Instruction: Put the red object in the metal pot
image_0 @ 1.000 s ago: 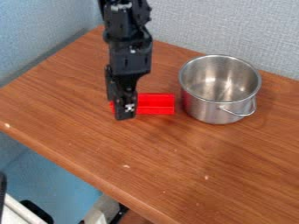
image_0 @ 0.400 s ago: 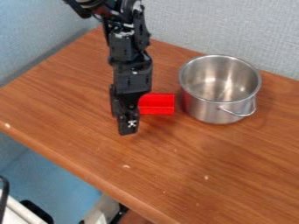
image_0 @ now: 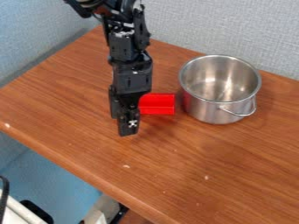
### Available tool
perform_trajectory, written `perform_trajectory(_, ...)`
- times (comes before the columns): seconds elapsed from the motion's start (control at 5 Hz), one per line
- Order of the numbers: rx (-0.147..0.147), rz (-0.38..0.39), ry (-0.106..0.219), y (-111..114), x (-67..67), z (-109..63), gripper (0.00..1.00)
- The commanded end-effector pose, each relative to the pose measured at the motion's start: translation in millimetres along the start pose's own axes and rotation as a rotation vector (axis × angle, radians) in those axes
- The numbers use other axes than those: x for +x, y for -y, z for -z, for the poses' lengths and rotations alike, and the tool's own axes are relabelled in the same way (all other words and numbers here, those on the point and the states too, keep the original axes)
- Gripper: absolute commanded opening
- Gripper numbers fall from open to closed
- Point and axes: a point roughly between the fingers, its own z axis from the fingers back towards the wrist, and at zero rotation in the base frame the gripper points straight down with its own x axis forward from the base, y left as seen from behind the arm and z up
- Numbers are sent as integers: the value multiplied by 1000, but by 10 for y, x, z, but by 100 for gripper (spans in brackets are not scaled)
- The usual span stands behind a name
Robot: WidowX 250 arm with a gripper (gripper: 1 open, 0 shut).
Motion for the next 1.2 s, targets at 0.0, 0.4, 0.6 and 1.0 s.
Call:
perform_trajectory(0.0,60,-39,52,-102,33,-248,100)
perform_trajectory(0.4,83,-107,55,-170,9,-342,0)
perform_trajectory(0.6,98,-65,50,-187,60,-323,0)
perform_trajectory(1.0,92,-6,42,-211,120,-297,0)
